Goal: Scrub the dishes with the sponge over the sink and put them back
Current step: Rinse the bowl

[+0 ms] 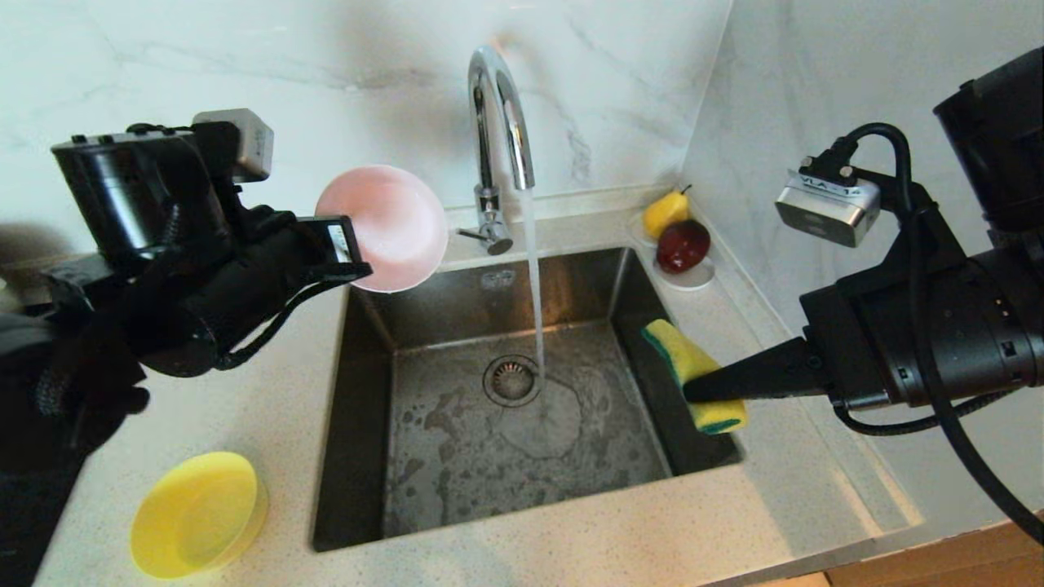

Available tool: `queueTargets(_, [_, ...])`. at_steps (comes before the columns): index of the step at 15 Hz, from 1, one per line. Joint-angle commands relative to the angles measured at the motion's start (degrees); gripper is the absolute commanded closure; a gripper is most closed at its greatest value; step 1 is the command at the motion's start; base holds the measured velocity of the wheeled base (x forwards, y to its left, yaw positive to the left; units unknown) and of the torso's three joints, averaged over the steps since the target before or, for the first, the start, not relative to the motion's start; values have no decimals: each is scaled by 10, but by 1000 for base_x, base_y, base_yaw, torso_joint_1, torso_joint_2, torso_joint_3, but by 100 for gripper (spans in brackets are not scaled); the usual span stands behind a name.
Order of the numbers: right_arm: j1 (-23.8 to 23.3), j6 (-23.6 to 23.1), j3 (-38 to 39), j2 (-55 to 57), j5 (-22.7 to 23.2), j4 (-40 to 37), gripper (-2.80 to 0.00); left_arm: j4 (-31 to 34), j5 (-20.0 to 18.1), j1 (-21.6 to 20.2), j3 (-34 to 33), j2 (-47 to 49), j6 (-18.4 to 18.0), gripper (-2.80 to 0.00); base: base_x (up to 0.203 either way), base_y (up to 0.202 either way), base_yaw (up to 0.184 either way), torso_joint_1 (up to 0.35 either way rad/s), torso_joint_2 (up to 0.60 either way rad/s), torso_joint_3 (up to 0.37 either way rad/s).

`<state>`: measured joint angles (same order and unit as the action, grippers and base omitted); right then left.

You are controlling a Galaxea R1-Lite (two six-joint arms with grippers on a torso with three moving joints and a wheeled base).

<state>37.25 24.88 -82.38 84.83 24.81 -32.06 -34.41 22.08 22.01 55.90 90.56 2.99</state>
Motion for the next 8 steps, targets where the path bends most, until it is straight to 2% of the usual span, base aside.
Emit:
queueTargets(1, [-2, 3, 3, 0, 1, -2, 0, 293, -5, -27, 86, -51, 77, 0, 0, 0, 0, 0, 0, 0])
queueTargets(2, [-2, 3, 4, -2, 1, -3, 0, 401, -21, -42, 142, -67, 130, 0, 0, 0, 0, 0, 0, 0])
queueTargets(3, [-2, 3, 3, -1, 0, -2, 0, 482, -46, -69, 191, -78, 172, 0, 0, 0, 0, 0, 0, 0])
queueTargets(4, [-2, 2, 2, 1, 0, -2, 0, 540, -73, -118, 223, -84, 202, 0, 0, 0, 0, 0, 0, 0])
queueTargets(6, [-11, 0, 3, 4, 0, -2, 0, 581, -101, -213, 242, -82, 246, 0, 0, 0, 0, 0, 0, 0])
queueTargets(8, [-17, -1, 11, 7, 0, -1, 0, 592, -113, -297, 229, -70, 275, 0, 0, 0, 0, 0, 0, 0])
